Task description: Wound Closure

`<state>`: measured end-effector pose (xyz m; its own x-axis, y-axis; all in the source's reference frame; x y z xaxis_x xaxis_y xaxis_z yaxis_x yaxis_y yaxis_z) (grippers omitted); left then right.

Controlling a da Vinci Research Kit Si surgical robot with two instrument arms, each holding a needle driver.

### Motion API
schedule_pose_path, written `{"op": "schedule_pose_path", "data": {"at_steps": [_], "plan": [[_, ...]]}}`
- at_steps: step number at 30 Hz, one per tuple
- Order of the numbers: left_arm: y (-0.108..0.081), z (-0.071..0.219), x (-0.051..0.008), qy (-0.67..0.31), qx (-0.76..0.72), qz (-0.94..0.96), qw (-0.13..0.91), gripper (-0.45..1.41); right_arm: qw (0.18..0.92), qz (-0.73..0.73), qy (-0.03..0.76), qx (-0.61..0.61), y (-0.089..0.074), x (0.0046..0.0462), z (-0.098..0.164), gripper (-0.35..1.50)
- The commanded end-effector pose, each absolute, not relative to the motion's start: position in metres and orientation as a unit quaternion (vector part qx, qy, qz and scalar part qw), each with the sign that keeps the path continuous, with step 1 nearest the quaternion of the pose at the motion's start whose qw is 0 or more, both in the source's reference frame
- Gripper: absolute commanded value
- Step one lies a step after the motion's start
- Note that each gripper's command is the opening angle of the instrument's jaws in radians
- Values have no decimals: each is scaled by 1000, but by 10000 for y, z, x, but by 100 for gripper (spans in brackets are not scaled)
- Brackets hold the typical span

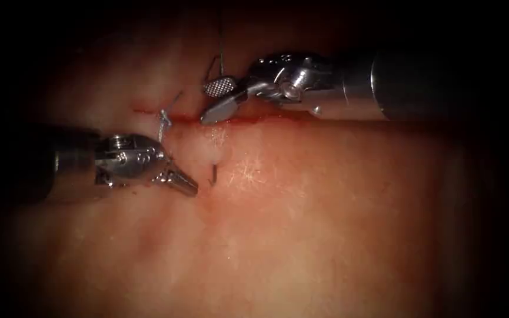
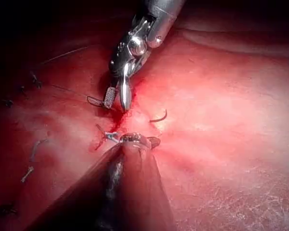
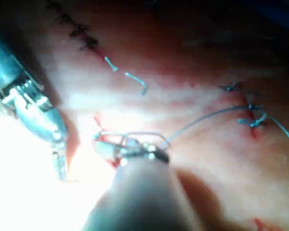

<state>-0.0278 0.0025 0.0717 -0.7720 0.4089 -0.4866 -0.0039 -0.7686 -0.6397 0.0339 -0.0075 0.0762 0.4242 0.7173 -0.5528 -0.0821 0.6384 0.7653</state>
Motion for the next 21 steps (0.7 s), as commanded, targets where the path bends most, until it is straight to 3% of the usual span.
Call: {"op": "schedule_pose_path", "data": {"at_steps": [1,5,10,14,17,19,21], "plan": [[28,723,-283,-319,-318,886,116,-23,772,265,469,338,-68,349,762,126],[27,724,-283,-318,-318,886,116,-23,770,274,466,339,-67,351,760,115],[27,724,-283,-318,-318,886,116,-23,770,277,465,337,-63,353,763,84],[26,724,-283,-318,-317,886,116,-23,769,283,463,339,-61,355,765,74],[25,724,-283,-318,-317,886,116,-23,763,294,457,351,-61,356,765,52],[25,724,-283,-318,-317,886,115,-23,756,305,451,363,-61,356,766,17],[25,724,-283,-318,-317,886,115,-23,754,311,448,366,-61,356,769,15]]}}
